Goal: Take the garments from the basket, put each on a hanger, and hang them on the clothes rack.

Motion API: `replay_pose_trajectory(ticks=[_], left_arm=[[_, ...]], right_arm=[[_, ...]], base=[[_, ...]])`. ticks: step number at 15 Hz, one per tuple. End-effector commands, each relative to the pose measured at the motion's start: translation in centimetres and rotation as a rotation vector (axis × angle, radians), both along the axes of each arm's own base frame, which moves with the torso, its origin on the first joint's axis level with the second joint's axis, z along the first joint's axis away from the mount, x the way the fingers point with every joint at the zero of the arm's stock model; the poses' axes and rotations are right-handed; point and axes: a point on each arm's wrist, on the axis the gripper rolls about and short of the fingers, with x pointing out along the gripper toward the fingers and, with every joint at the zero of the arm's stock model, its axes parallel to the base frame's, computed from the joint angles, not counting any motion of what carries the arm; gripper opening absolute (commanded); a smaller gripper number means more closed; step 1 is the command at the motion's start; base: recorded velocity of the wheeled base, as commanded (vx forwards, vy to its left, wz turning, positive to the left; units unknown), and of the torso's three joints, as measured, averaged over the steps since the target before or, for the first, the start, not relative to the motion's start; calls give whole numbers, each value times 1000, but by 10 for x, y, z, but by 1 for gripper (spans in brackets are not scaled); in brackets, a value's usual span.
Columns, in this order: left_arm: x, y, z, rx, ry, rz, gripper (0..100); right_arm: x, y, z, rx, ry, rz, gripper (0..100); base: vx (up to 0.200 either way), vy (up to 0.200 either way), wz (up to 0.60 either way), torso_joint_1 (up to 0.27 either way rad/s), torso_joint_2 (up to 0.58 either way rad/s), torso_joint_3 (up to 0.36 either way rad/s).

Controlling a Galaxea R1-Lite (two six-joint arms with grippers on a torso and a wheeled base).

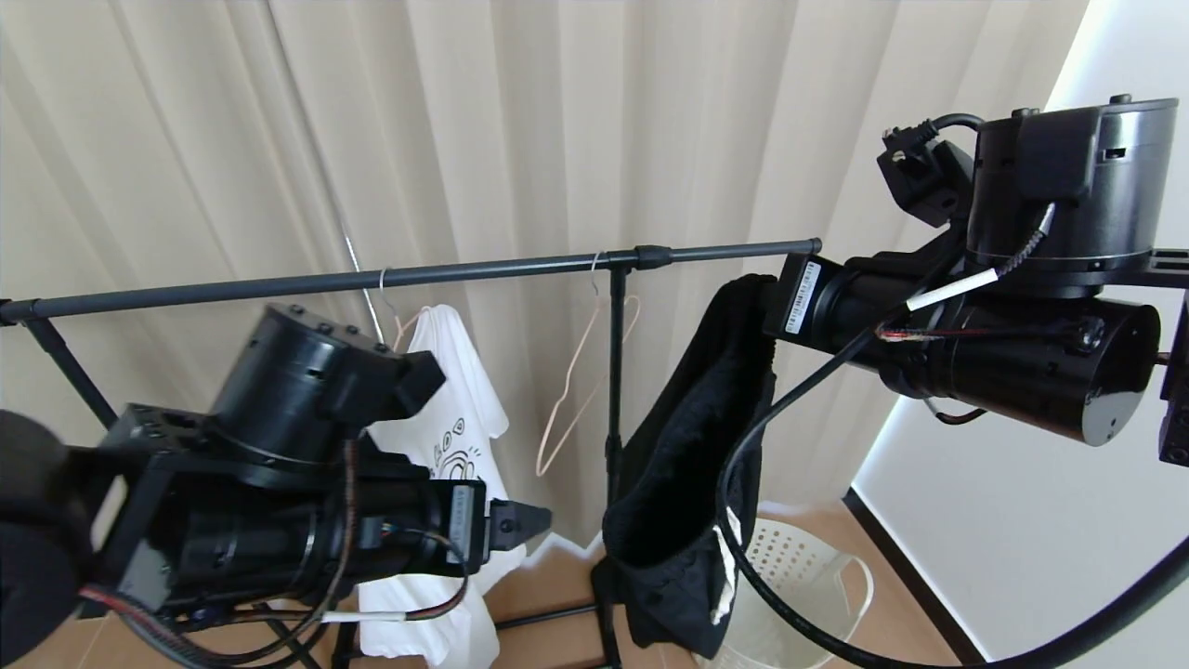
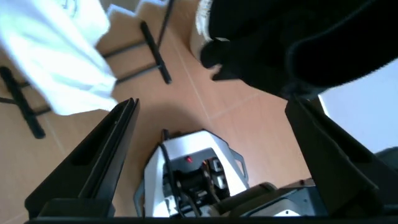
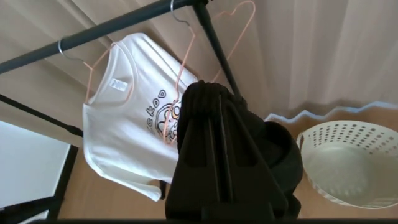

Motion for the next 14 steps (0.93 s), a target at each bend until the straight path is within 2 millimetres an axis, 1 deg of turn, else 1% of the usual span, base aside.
replay_pose_trajectory(ticks=[1, 2, 3, 5, 8, 10, 12, 14], left_arm=[[14, -39, -20, -16, 94, -64, 100], [15, -46, -20, -40, 108, -62, 100], [21, -55, -24, -60, 125, -44, 100], [24, -65, -32, -66, 148, -30, 100], [28, -74, -39, -55, 163, -27, 100], [31, -77, -39, -70, 171, -8, 100], [36, -82, -44, -69, 185, 3, 100], [37, -83, -48, -59, 189, 7, 100]], right_arm=[[0, 11, -4, 10, 4, 22, 0], [0, 13, -5, 16, 6, 27, 0], [-3, 17, -5, 28, 11, 37, 0], [-4, 17, -4, 34, 11, 39, 0], [-8, 14, 0, 41, 1, 38, 0], [-11, 11, 3, 46, -6, 36, 0], [-17, 5, 11, 57, -25, 32, 0], [-24, 3, 14, 61, -33, 44, 0]], base=[[0, 0, 0, 0, 0, 0], [0, 0, 0, 0, 0, 0], [0, 0, 0, 0, 0, 0], [0, 0, 0, 0, 0, 0], [0, 0, 0, 0, 0, 0], [0, 0, 0, 0, 0, 0], [0, 0, 0, 0, 0, 0], [0, 0, 0, 0, 0, 0]])
